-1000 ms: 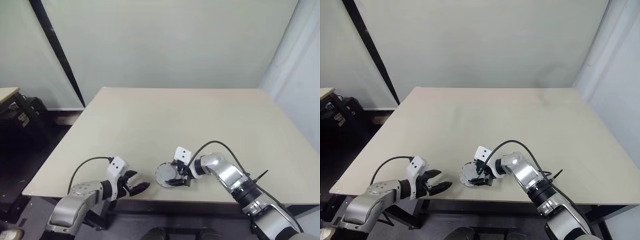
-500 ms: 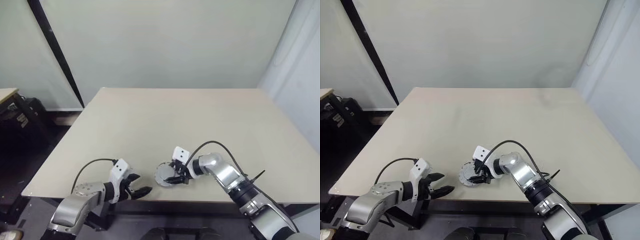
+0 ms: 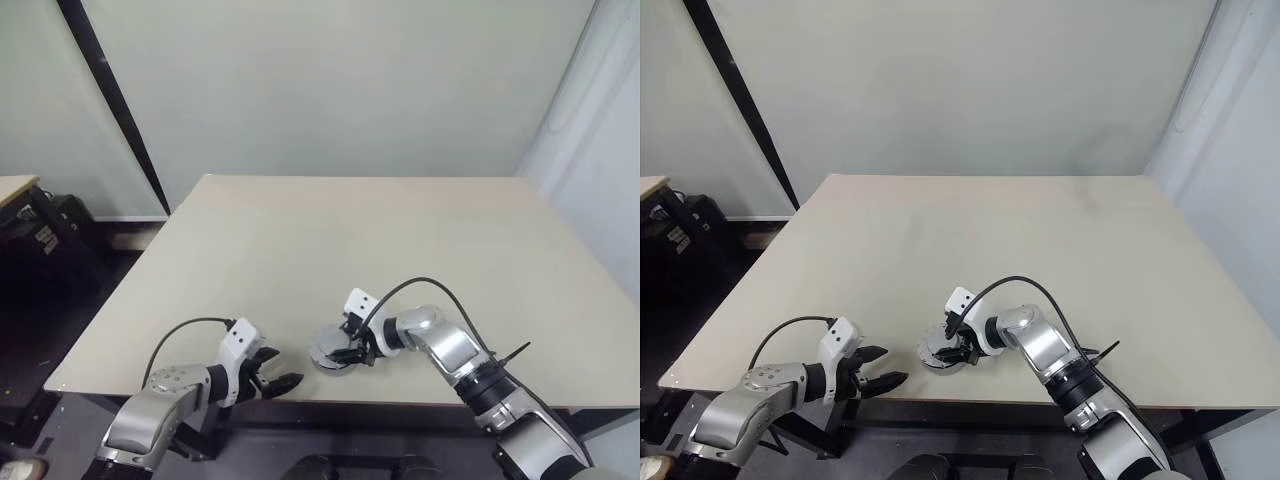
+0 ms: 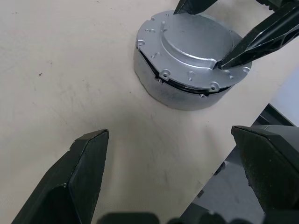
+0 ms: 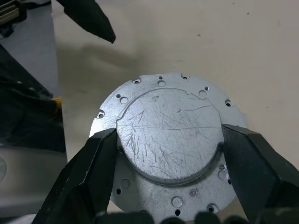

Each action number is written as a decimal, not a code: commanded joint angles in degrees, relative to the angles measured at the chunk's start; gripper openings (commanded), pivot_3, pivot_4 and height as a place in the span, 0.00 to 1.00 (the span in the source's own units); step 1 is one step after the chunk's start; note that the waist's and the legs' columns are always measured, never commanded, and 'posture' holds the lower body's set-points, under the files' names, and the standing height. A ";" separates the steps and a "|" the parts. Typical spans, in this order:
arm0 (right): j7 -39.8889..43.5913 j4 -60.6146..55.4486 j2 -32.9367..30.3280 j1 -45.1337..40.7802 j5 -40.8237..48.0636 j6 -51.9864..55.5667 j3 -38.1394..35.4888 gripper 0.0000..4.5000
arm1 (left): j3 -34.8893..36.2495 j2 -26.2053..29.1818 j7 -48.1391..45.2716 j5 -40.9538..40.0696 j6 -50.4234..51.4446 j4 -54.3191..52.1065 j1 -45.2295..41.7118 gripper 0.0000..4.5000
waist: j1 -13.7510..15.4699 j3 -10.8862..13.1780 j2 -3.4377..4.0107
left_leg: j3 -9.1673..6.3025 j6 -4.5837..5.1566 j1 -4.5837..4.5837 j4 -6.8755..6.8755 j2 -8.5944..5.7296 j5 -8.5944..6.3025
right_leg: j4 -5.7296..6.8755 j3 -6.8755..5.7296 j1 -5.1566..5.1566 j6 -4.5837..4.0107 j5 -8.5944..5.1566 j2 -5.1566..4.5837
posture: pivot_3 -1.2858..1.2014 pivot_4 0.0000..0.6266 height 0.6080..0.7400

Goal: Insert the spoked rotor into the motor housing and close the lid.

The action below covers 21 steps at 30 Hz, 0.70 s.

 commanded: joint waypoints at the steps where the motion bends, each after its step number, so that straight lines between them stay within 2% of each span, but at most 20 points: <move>1: -1.27 -3.29 0.46 0.21 -0.03 0.39 -0.44 0.71 | 0.12 -0.13 -0.02 0.36 -1.41 -0.24 -0.62 1.00 | -0.01 0.00 0.00 | 0.00 0.00 0.00 0.00 0.00 0.00 | 0.00 0.00 0.00 0.00 0.00 0.00 | 0.52 0.00 1.00; 21: -4.90 -6.59 -0.21 3.47 -4.00 3.46 4.76 0.71 | 0.14 -0.51 0.24 0.24 -1.42 -0.07 -0.69 1.00 | -0.04 -0.03 0.05 | 0.05 -0.05 0.10 0.00 0.15 -0.03 | 0.00 0.09 0.05 -0.01 -0.01 0.17 | 0.52 0.00 1.00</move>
